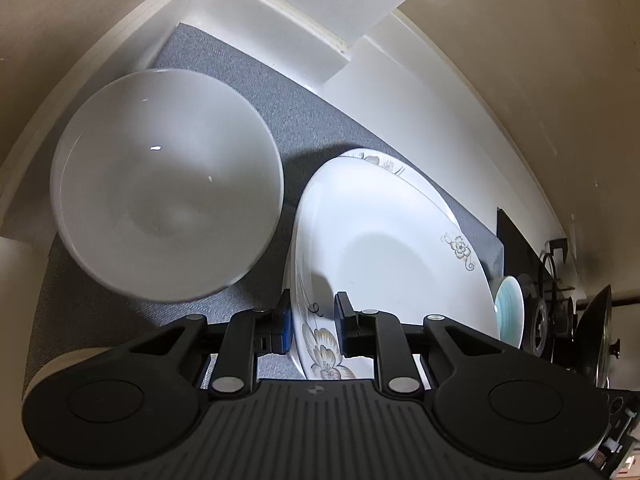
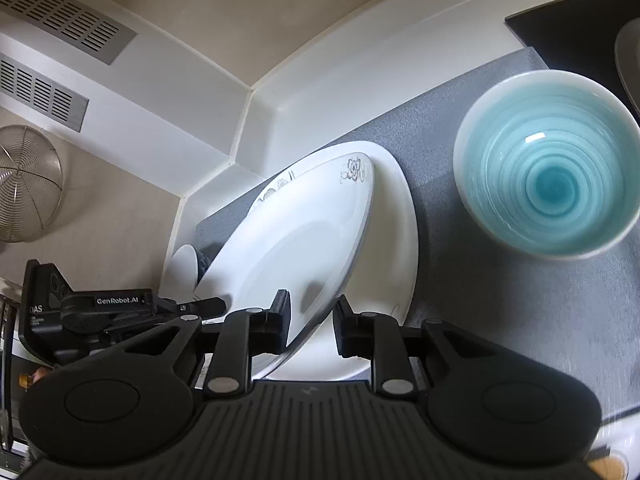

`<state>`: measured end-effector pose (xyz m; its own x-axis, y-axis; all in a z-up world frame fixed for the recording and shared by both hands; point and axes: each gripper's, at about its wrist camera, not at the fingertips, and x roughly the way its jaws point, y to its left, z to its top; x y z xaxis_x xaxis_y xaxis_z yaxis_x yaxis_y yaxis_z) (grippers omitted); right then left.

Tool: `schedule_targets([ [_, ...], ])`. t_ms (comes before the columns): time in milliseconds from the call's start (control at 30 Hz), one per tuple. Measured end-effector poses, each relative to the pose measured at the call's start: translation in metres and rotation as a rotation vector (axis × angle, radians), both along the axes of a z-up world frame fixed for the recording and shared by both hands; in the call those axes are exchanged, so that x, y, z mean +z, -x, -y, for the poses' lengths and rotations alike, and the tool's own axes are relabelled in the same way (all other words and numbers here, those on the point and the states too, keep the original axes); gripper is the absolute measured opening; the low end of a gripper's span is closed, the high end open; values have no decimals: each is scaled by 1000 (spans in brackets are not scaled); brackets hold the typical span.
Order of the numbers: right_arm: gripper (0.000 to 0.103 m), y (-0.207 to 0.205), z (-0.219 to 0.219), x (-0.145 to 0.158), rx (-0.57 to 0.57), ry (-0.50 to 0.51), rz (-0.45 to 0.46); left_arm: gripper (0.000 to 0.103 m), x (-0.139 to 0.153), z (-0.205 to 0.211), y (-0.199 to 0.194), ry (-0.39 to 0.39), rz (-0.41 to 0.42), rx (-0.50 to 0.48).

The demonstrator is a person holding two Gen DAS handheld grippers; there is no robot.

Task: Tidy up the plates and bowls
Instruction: 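Lower the plate onto the other white plate and open both grippers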

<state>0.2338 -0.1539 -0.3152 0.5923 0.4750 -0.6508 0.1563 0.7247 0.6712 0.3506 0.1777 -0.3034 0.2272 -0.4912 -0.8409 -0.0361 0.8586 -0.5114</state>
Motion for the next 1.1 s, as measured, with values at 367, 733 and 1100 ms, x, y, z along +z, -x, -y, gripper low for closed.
schedule_targets([
  [367, 23, -5, -11, 8, 70, 209, -24, 23, -15, 11, -3, 14, -57, -25],
  [733, 20, -5, -12, 6, -12, 233, -48, 22, -12, -5, 7, 82, -98, -42],
  [1100, 19, 0, -11, 1, -77, 224, -87, 44, -21, -11, 21, 153, -216, 0],
])
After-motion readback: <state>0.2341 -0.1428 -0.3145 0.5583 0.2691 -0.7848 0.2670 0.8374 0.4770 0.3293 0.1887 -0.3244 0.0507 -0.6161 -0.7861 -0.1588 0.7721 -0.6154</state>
